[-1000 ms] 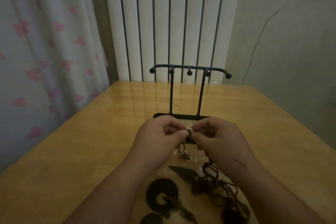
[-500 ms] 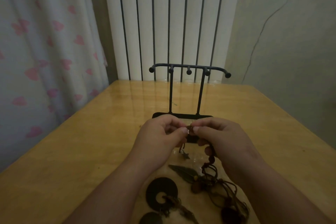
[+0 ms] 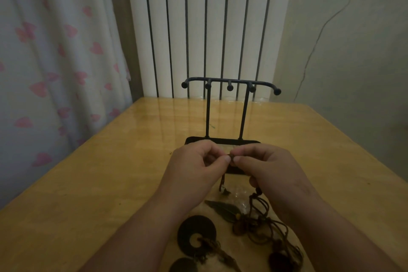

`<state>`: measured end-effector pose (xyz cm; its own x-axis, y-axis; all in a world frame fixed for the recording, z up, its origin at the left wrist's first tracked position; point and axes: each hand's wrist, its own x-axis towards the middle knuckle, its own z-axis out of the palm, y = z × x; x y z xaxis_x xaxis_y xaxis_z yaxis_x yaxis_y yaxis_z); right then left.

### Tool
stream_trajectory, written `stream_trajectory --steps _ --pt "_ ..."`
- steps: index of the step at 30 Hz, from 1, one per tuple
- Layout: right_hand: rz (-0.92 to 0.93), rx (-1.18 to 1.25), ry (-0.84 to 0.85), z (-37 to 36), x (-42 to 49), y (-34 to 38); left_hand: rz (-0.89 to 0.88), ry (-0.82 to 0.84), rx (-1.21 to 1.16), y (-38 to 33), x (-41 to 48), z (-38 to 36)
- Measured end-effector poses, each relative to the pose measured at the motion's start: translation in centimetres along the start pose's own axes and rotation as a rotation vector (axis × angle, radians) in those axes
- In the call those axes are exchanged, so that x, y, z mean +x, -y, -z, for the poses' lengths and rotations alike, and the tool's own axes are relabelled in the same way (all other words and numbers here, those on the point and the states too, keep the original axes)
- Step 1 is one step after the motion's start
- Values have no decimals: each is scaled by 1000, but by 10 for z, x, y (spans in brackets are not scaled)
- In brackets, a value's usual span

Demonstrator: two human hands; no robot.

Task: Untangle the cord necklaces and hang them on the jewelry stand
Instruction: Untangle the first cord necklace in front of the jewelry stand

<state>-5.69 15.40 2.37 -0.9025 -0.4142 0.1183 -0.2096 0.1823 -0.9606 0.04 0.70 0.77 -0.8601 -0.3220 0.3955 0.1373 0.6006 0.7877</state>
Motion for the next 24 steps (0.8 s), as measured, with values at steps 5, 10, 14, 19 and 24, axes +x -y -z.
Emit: stream_trajectory --steps 5,10,14,19,24 --pt "8 -19 74 1 -1 3 3 49 -16 -1 -1 0" --pt "0 -59 124 1 -1 5 -58 56 80 -1 -2 0" --pt "-45 -88 128 0 0 2 -81 72 147 1 -3 -1" --pt "-99 1 167 0 2 0 -60 56 37 0 -3 0" --pt "-181 195 237 2 4 -2 68 67 -156 1 0 3"
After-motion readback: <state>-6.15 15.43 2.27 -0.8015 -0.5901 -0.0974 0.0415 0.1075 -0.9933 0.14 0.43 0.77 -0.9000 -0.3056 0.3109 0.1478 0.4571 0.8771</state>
